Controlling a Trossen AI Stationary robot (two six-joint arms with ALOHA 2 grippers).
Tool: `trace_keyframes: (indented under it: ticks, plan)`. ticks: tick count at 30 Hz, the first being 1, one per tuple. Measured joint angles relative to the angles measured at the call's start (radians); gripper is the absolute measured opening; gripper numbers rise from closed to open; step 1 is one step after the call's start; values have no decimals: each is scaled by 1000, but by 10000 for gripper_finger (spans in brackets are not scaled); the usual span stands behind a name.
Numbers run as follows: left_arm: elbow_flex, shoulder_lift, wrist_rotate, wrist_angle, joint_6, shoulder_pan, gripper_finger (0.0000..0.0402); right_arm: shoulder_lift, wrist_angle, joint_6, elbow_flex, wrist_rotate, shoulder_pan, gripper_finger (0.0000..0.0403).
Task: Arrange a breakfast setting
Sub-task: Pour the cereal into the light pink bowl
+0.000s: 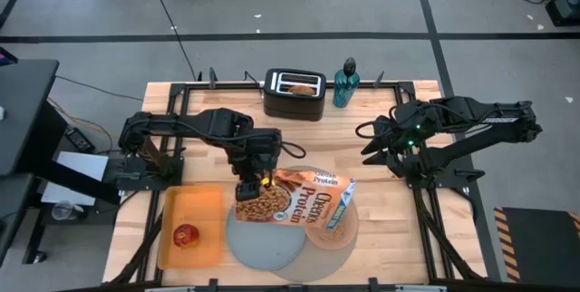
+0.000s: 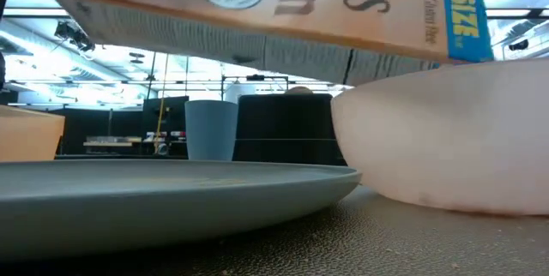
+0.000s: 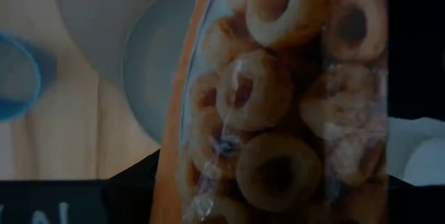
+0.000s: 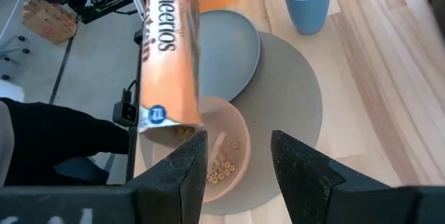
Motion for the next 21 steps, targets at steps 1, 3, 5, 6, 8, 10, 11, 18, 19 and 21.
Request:
trace_keyframes:
  ticks: [1, 3, 5, 6, 8, 10, 11, 18, 19, 21]
  plan:
    - [0, 0, -5, -11, 2, 0, 211, 0, 0, 0, 0, 0, 0, 166]
    - [0, 0, 0, -10, -3, 3, 211, 0, 0, 0, 0, 0, 0, 166]
    - [0, 0, -1, 4, 5, 6, 211, 0, 0, 0, 0, 0, 0, 166]
    - [0, 0, -1, -2, 2, 6, 211, 0, 0, 0, 0, 0, 0, 166]
    - [0, 0, 8, 6, -6, 6, 211, 0, 0, 0, 0, 0, 0, 166]
    - [0, 0, 2, 11, 5, 6, 211, 0, 0, 0, 0, 0, 0, 166]
    - [0, 0, 4, 1, 1, 5, 211, 0, 0, 0, 0, 0, 0, 166]
    - [0, 0, -1, 0, 10, 7, 211, 0, 0, 0, 0, 0, 0, 166]
    - [0, 0, -9, 2, 24, 7, 211, 0, 0, 0, 0, 1, 0, 166]
    - [0, 0, -11, -12, 21, 7, 211, 0, 0, 0, 0, 3, 0, 166]
